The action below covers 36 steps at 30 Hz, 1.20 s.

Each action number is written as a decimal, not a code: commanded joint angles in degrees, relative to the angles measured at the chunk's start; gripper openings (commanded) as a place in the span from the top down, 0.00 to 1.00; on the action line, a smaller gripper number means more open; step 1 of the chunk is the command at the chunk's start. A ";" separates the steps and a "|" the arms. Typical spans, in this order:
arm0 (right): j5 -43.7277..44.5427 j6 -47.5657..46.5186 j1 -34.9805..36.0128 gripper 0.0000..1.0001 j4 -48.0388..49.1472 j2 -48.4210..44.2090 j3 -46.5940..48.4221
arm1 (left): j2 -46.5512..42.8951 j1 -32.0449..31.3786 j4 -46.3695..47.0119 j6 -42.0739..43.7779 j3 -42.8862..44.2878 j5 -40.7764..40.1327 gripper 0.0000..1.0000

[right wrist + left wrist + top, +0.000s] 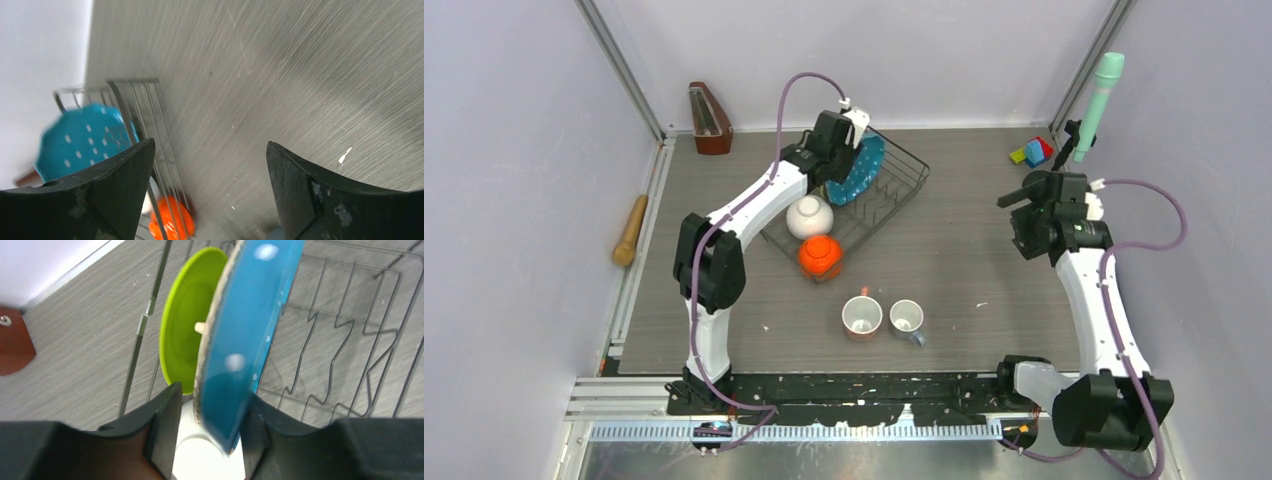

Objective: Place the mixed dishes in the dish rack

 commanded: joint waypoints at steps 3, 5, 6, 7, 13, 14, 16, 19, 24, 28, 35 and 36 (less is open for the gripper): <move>-2.20 -11.16 10.00 0.11 0.50 6.10 3.22 | -2.14 1.05 -0.82 -4.68 4.73 1.15 0.37; -2.86 -12.84 12.46 0.11 -0.46 7.58 3.27 | -3.28 1.05 -1.14 -5.00 4.91 1.36 0.31; -3.22 -13.95 13.70 0.11 -0.81 8.24 3.18 | -3.84 1.01 -1.32 -4.95 4.92 1.57 0.30; -3.50 -14.45 14.33 0.11 -0.97 8.46 2.79 | -4.40 0.97 -1.45 -4.85 4.95 1.73 0.29; -10.51 -20.17 21.75 0.15 -1.32 9.34 0.03 | -6.23 0.92 -2.43 -4.56 5.06 2.15 0.27; -11.54 -20.72 22.62 0.15 -2.11 9.88 -0.11 | -6.69 0.90 -2.77 -4.82 5.06 2.72 0.26; -12.63 -22.44 25.54 0.17 -3.32 10.91 -0.29 | -7.99 0.60 -3.38 -5.03 4.82 4.30 0.26; -12.64 -23.66 30.17 0.19 -4.72 12.12 -0.96 | -10.46 0.06 -4.00 -8.92 3.92 7.90 0.26; -12.94 -24.94 34.14 0.24 -5.68 10.93 -3.94 | -14.69 -0.07 -4.55 -16.77 1.67 16.11 0.23; -14.23 -25.45 36.28 0.27 -5.64 9.27 -6.48 | -18.03 -0.01 -6.27 -19.47 -1.53 18.51 0.18; -16.77 -25.56 38.23 0.36 -4.87 7.48 -9.60 | -26.38 2.59 -0.50 -26.77 -14.05 18.57 0.00; -17.04 -25.68 38.47 0.37 -5.01 7.11 -9.76 | -27.53 2.96 0.43 -28.11 -15.52 18.53 0.00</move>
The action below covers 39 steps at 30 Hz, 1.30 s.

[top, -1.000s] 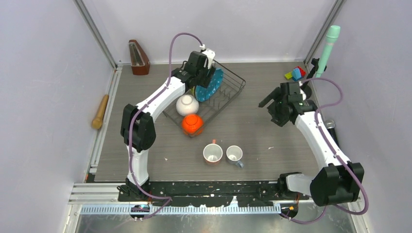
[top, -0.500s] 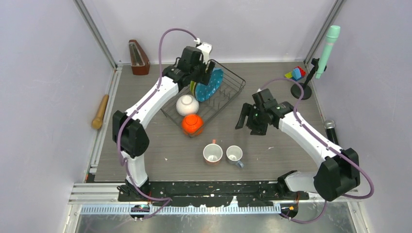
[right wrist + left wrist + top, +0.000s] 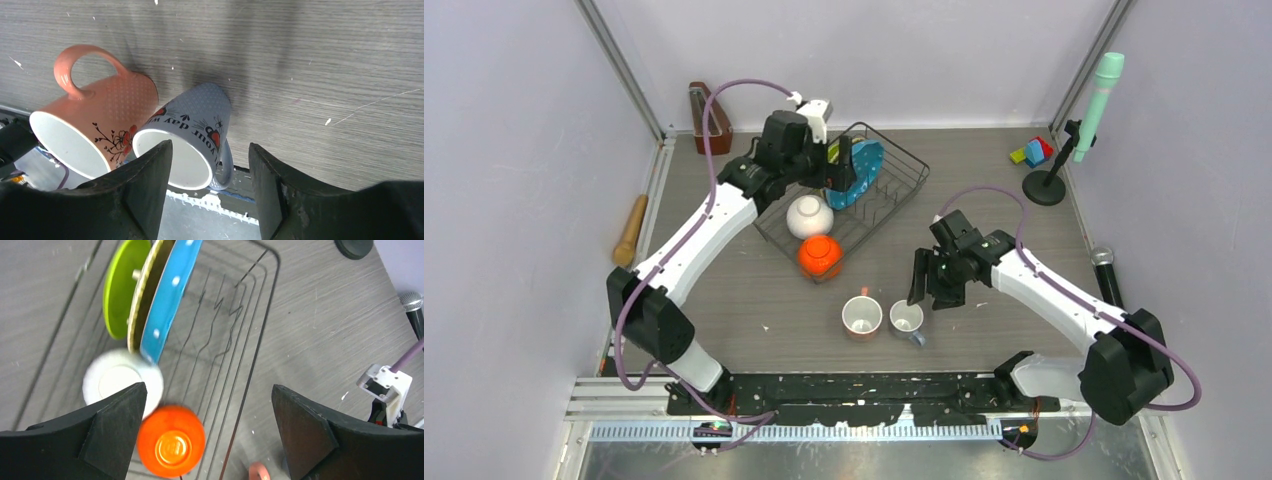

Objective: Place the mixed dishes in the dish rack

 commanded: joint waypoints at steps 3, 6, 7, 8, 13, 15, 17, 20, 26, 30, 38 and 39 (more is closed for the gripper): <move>-2.33 -1.61 1.55 0.40 0.56 -2.73 -1.63 | -7.23 3.22 6.35 -9.94 -8.77 2.79 0.00; -2.72 -1.59 2.10 0.52 2.25 -1.97 -3.01 | -8.14 4.89 8.26 -13.48 -11.37 6.09 0.00; -2.82 -1.24 2.51 0.56 2.77 -1.56 -3.26 | -8.40 5.62 8.78 -15.07 -12.25 7.49 0.00; -3.05 -0.99 2.65 0.59 3.80 -1.39 -3.66 | -8.63 6.67 9.54 -16.71 -13.11 9.34 0.00; -2.81 -1.05 2.97 0.87 4.50 -2.17 -2.40 | -10.52 10.52 10.82 -19.34 -16.67 13.63 0.00; 0.35 -2.29 2.90 0.97 1.67 -3.07 0.22 | -11.17 10.55 8.95 -18.83 -16.64 12.90 0.00; 3.17 -4.03 2.88 0.99 -0.91 -3.51 3.81 | -11.34 10.55 7.99 -19.92 -16.88 13.78 0.00; 6.89 -6.25 2.54 1.00 -4.38 -3.67 10.62 | -11.43 10.50 9.17 -23.70 -18.28 17.57 0.00; 10.15 -8.88 -0.28 1.00 -6.36 -4.47 20.81 | -11.48 9.50 21.61 -33.51 -23.60 26.24 0.00; 2.20 -8.48 -6.03 1.00 -2.35 -4.87 24.19 | -11.09 9.14 31.51 -36.31 -25.61 30.82 0.00; -18.85 -1.88 -14.16 1.00 15.96 -5.94 20.95 | -11.61 9.23 34.95 -37.57 -24.43 33.15 0.00; -18.84 -1.57 -14.21 1.00 18.22 -6.08 19.71 | -11.71 9.23 34.96 -38.08 -24.59 33.49 0.00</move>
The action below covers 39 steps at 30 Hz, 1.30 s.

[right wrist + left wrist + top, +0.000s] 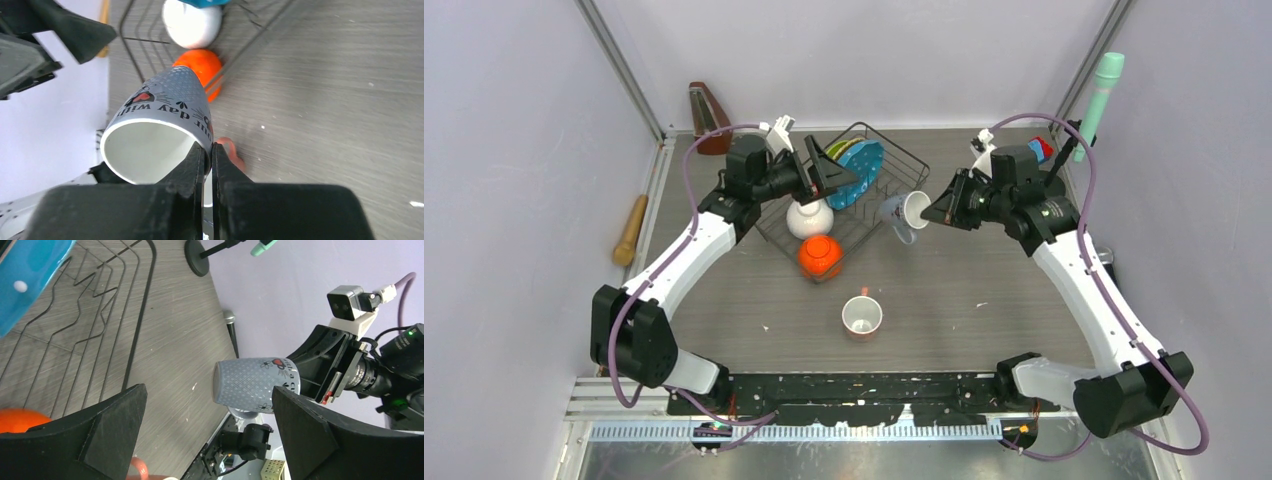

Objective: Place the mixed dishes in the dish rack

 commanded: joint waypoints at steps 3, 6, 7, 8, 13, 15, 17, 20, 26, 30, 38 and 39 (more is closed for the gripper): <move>-10.69 5.38 -0.38 1.00 19.89 -3.01 -4.42 | -1.90 -0.35 5.48 -3.46 0.59 4.93 0.00; -11.62 8.40 -0.57 1.00 23.14 -2.16 -6.01 | -3.37 -2.49 8.47 -2.12 -1.58 4.61 0.00; -10.78 9.10 -0.64 1.00 22.44 -1.63 -5.70 | -4.25 -3.46 8.47 -0.23 -2.15 3.84 0.00; -9.65 10.31 -0.76 1.00 21.33 -0.47 -4.41 | -5.20 -4.37 7.60 2.52 -2.48 1.66 0.01; 0.45 21.89 -1.79 1.00 18.49 1.30 -2.87 | -11.47 -12.51 1.57 24.15 -5.44 -16.45 0.08; 0.39 28.67 -1.84 1.00 23.70 0.43 -5.27 | -12.71 -15.84 5.02 29.02 -8.37 -21.23 0.09; -0.34 33.17 -1.85 1.00 30.15 -0.69 -7.83 | -12.60 -16.77 6.95 28.35 -9.64 -22.03 0.08; 0.04 35.28 -1.85 1.00 34.86 -2.39 -10.28 | -10.54 -16.81 5.80 25.98 -7.49 -19.49 0.10; 5.75 43.06 -1.86 1.00 23.07 -1.45 -6.96 | -11.78 -19.63 9.56 39.69 -10.11 -23.84 0.15; 7.80 46.93 -1.86 1.00 17.85 -1.02 -4.29 | -11.57 -20.13 6.26 46.06 -8.57 -29.39 0.14; 0.95 48.30 -1.90 1.00 33.67 -2.02 -10.01 | -9.28 -20.95 10.47 37.04 -6.92 -28.83 0.08; -1.52 47.20 -1.88 1.00 37.36 -2.21 -11.08 | -8.56 -20.39 10.16 31.79 -5.64 -26.85 0.08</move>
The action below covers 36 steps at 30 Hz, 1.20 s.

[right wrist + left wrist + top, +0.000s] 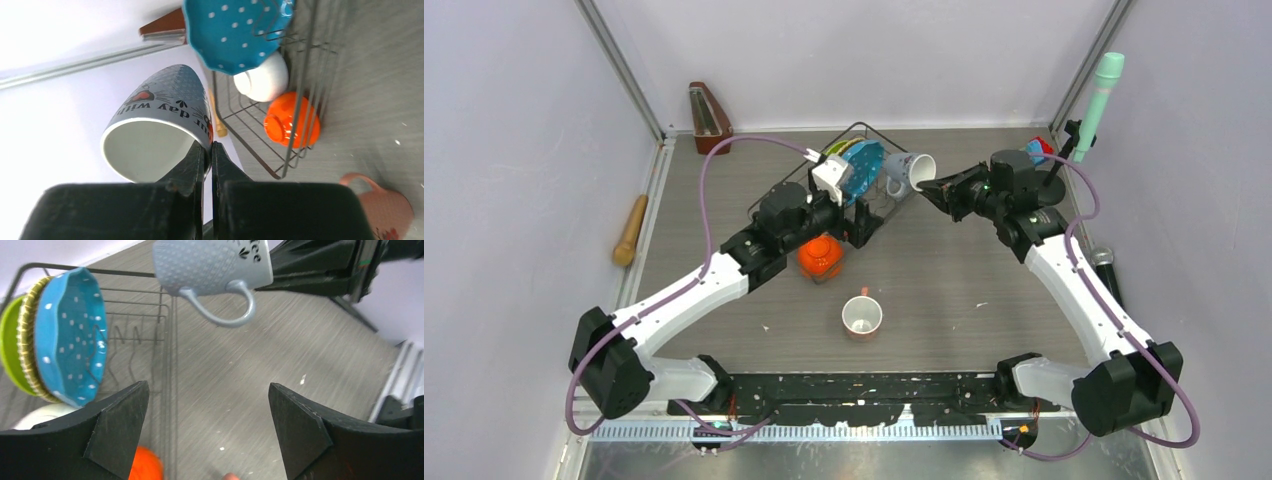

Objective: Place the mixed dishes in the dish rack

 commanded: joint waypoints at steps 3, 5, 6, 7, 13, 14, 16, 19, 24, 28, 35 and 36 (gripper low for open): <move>-8.14 -4.72 -0.07 1.00 32.33 -3.52 -7.67 | 3.79 3.52 -0.52 -28.52 9.36 7.94 0.08; -7.29 -6.57 -0.32 1.00 36.16 -4.25 -8.99 | 4.16 4.96 0.42 -36.55 9.94 13.52 0.11; -7.56 -7.18 -0.42 1.00 37.57 -4.20 -9.19 | 3.66 5.51 2.75 -40.17 8.83 15.23 0.11; -8.16 -7.90 -0.56 1.00 40.66 -3.84 -9.34 | 2.96 6.14 8.48 -44.02 7.11 16.81 0.11; -23.75 1.19 -1.12 1.00 60.38 5.08 -5.60 | 8.57 11.22 25.71 -65.62 8.90 34.50 0.23; -25.44 3.12 -1.13 1.00 65.63 6.62 -4.81 | 9.23 11.23 25.53 -66.46 9.84 36.06 0.25; -28.80 12.06 -1.14 1.00 75.45 10.50 -3.72 | 9.01 11.30 22.56 -64.88 10.59 36.53 0.29; -31.87 16.81 -1.03 1.00 81.36 14.44 -2.94 | 7.06 11.58 16.34 -59.62 10.40 33.76 0.33; -32.53 14.37 -0.58 1.00 79.72 13.82 -4.85 | 6.50 11.71 16.82 -57.62 10.74 32.33 0.43; -33.09 8.84 -0.36 1.00 73.91 11.51 -5.60 | 7.50 12.21 17.03 -57.65 11.76 32.40 0.49; -33.92 3.62 -0.07 1.00 67.58 8.97 -7.30 | 8.36 13.25 20.97 -58.71 11.35 32.12 0.68; -34.02 3.45 0.06 1.00 67.57 8.66 -7.83 | 8.62 13.25 21.47 -58.92 11.08 32.55 0.78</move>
